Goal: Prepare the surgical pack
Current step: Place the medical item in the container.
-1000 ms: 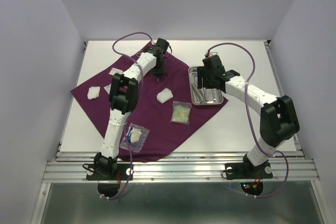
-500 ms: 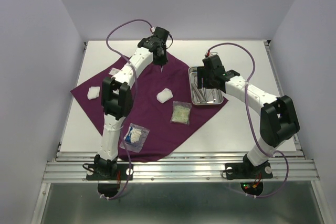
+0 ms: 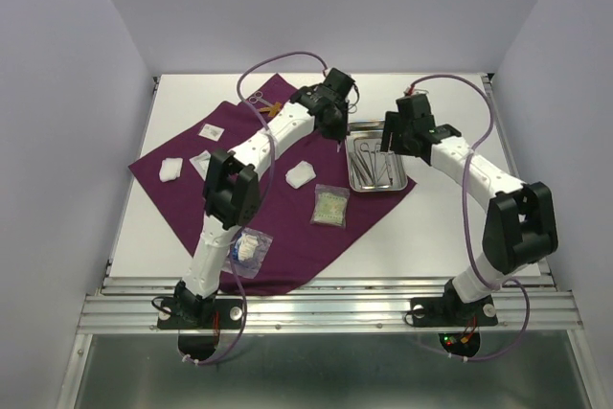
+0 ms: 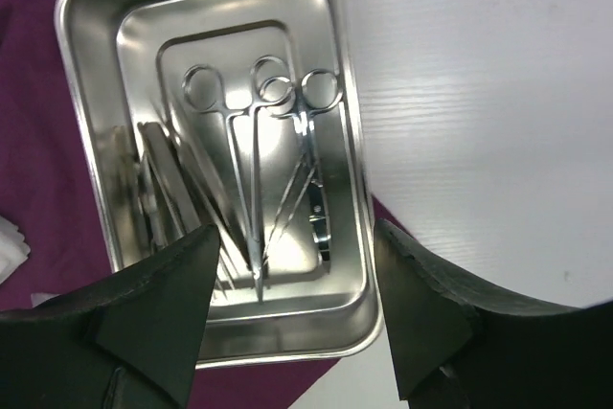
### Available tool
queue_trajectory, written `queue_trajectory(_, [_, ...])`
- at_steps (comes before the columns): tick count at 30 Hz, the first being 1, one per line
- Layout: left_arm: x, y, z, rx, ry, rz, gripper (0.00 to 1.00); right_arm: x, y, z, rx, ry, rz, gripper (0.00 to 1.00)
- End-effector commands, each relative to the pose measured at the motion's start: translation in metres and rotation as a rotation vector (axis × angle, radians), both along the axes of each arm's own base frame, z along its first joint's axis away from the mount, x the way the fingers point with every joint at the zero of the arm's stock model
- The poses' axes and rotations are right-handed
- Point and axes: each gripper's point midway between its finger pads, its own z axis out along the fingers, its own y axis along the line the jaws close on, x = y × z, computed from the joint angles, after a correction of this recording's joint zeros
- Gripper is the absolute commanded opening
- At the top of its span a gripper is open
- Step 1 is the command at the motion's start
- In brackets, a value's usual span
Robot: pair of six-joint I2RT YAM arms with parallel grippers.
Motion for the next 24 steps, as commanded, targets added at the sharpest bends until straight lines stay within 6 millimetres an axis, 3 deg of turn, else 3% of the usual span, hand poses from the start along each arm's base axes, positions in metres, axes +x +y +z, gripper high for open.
queue_trajectory(1, [-0.018,-0.039,0.022,-0.113,-0.007,-0.059,0.00,0.000,-0.026,0.025,0.060,-0.065,-0.100,0.71])
queue_trajectory(10, [-0.036,-0.083,0.016,-0.211,0.029,-0.005,0.00,-0.005,-0.062,0.032,0.076,-0.092,-0.226,0.71])
queue_trajectory(17, [-0.054,-0.109,-0.013,-0.254,0.084,0.008,0.00,-0.005,-0.068,0.035,0.070,-0.097,-0.246,0.72])
queue_trajectory(18, [-0.056,-0.115,-0.034,-0.248,0.130,0.013,0.00,-0.005,-0.068,0.037,0.070,-0.102,-0.244,0.72])
queue_trajectory(24, [-0.059,-0.124,-0.039,-0.274,0.146,0.013,0.00,-0.006,-0.069,0.037,0.065,-0.102,-0.244,0.72])
